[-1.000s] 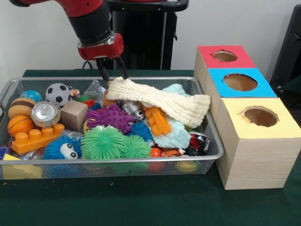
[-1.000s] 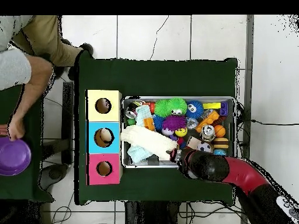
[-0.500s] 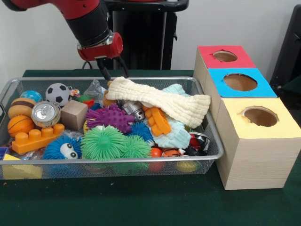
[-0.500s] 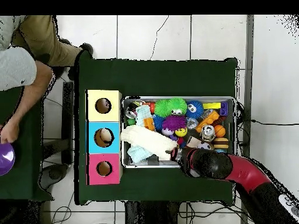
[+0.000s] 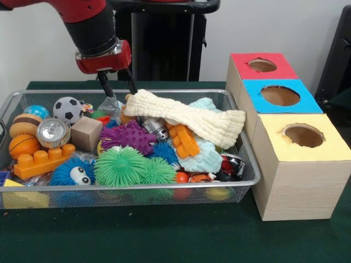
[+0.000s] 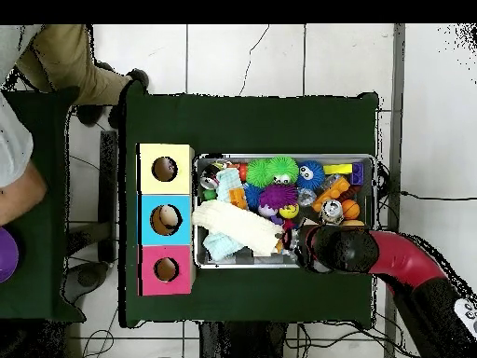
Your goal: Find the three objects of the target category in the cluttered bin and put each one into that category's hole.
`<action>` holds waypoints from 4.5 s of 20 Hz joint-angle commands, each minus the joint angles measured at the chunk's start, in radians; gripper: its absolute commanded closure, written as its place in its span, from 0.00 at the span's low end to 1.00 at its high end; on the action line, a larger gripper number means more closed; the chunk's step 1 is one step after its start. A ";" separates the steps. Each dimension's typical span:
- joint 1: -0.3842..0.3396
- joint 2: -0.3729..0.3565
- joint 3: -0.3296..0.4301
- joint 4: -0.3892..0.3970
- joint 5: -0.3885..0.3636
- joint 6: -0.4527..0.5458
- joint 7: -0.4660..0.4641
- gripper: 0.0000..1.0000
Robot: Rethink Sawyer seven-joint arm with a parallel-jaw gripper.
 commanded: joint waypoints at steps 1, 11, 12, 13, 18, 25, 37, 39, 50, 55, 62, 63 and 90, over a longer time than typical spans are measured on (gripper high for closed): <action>0.020 -0.041 0.073 -0.187 -0.112 0.152 -0.369 0.00; 0.013 -0.053 0.087 -0.210 -0.183 0.151 -0.375 0.00; 0.011 -0.048 0.086 -0.207 -0.188 0.142 -0.374 0.00; 0.008 -0.045 0.085 -0.203 -0.198 0.129 -0.371 0.00; 0.012 -0.035 0.063 -0.183 -0.267 0.068 -0.345 0.00; 0.005 -0.031 0.044 -0.116 -0.332 0.029 -0.294 0.00; -0.019 -0.031 0.051 -0.073 -0.369 0.020 -0.272 0.00; -0.023 -0.037 0.050 -0.065 -0.371 0.017 -0.270 0.00; -0.049 -0.055 0.036 -0.014 -0.402 -0.030 -0.242 0.00; -0.049 -0.033 0.012 -0.001 -0.437 -0.077 -0.202 0.00; -0.025 -0.019 -0.036 0.037 -0.502 -0.160 -0.102 0.00; -0.022 -0.013 -0.042 0.038 -0.508 -0.169 -0.093 0.00; 0.182 0.112 -0.320 0.071 -0.533 -0.461 0.134 0.00</action>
